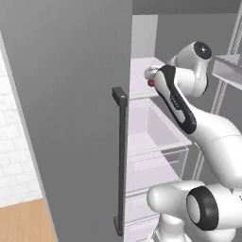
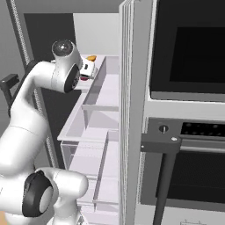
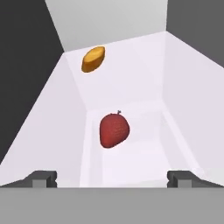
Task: Take the strawberry from the fridge and place it on top of the pancake, located on the dining counter.
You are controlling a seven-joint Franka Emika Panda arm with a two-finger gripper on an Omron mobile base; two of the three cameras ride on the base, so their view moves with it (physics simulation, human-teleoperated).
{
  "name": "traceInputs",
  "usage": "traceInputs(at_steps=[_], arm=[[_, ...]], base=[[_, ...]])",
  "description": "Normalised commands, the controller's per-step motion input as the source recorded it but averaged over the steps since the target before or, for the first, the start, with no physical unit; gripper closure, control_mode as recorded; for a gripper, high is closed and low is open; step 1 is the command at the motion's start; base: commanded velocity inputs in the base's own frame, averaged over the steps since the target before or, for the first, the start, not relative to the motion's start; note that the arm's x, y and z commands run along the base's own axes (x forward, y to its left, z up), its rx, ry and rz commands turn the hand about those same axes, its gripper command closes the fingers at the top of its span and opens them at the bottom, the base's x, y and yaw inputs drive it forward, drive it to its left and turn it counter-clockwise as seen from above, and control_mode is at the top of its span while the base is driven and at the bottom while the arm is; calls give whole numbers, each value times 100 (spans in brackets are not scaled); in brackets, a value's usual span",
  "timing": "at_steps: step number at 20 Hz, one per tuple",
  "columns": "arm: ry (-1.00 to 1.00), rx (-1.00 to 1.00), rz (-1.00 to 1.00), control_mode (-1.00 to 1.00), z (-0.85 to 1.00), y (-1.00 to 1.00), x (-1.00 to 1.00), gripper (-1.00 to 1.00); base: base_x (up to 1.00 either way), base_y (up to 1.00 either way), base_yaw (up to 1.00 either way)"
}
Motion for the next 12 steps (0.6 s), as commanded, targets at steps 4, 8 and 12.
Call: traceInputs(at_steps=[4,8,12], arm=[[13,-1,0,-100,-7,4,46,-100],[11,-1,0,-100,-15,0,38,-100],[6,0,0,-100,-23,0,42,-100]], base=[[0,0,0],[0,0,0],[0,0,0]])
